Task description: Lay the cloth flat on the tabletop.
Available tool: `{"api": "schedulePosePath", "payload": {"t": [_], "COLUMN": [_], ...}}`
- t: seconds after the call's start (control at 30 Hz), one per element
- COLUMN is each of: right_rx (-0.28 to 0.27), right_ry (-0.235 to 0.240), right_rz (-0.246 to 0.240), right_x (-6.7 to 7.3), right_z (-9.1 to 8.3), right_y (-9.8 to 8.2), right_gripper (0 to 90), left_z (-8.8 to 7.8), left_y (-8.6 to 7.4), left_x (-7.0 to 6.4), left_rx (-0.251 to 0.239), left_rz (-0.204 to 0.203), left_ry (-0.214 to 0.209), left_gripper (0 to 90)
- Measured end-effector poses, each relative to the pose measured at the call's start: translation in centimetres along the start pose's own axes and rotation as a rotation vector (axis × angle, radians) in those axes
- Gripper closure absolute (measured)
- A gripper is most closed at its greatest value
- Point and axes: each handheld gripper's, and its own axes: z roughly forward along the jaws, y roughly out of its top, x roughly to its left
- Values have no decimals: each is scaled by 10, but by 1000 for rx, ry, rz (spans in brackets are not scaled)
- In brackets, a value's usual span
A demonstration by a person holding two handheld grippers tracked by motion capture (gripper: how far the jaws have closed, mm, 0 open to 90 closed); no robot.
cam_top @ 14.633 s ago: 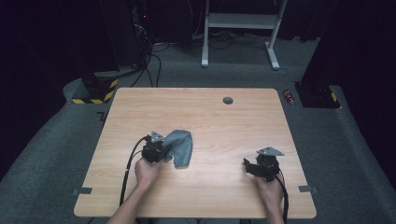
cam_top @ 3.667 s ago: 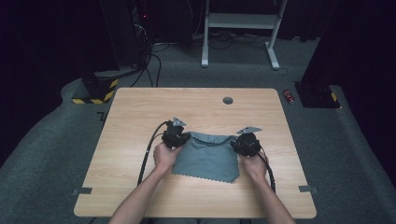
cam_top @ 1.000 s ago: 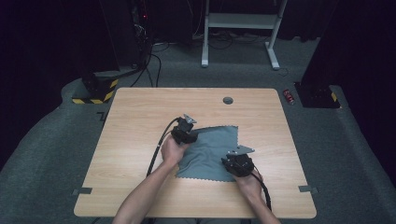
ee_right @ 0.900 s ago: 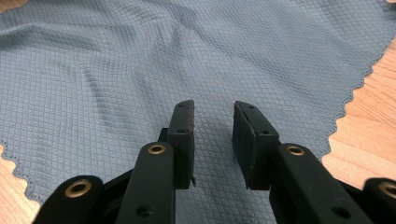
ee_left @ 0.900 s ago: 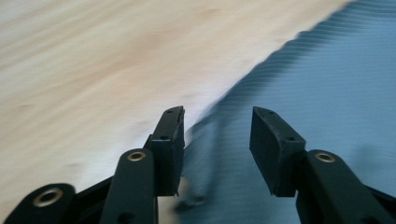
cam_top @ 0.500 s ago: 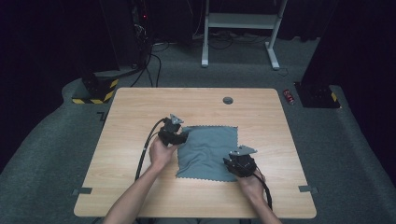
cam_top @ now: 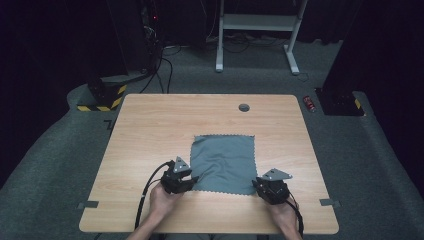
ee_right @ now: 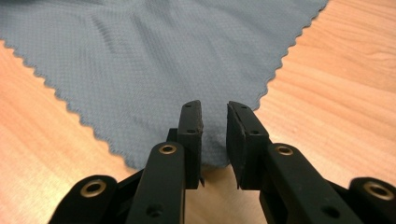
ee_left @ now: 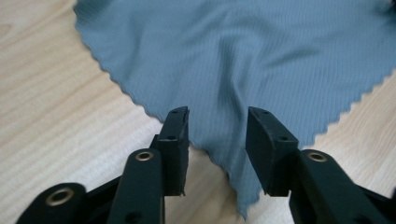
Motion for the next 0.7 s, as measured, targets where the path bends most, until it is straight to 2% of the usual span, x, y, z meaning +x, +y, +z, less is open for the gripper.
{"api": "schedulePosePath", "payload": {"t": [0.13, 0.17, 0.23, 0.3, 0.37, 0.57, 0.6, 0.7], "right_rx": [23, 28, 23, 23, 27, 47, 50, 60], "right_ry": [-7, -6, -2, 2, 7, 11, 11, 13], "right_rz": [-28, -35, -35, -35, -53, -113, -119, -114], "right_x": [4, 5, 4, 4, 4, 8, 8, 9], "right_z": [1, -1, -3, -4, -6, -12, -13, -16], "right_y": [-2, -6, -9, -10, -11, -15, -15, -17], "right_gripper": [761, 768, 803, 835, 898, 900, 900, 900], "left_z": [5, 7, 7, 6, 6, 0, -3, -5], "left_y": [-4, -6, -6, -6, -6, -11, -13, -13], "left_x": [-6, -8, -8, -8, -8, -9, -11, -13], "left_rx": [24, 32, 36, 39, 48, 57, 65, 72], "left_rz": [34, 72, 74, 84, 90, 78, 63, 65], "left_ry": [1, 7, -7, -2, -6, -51, -75, -82], "left_gripper": [685, 739, 800, 865, 884, 891, 886, 787]}}
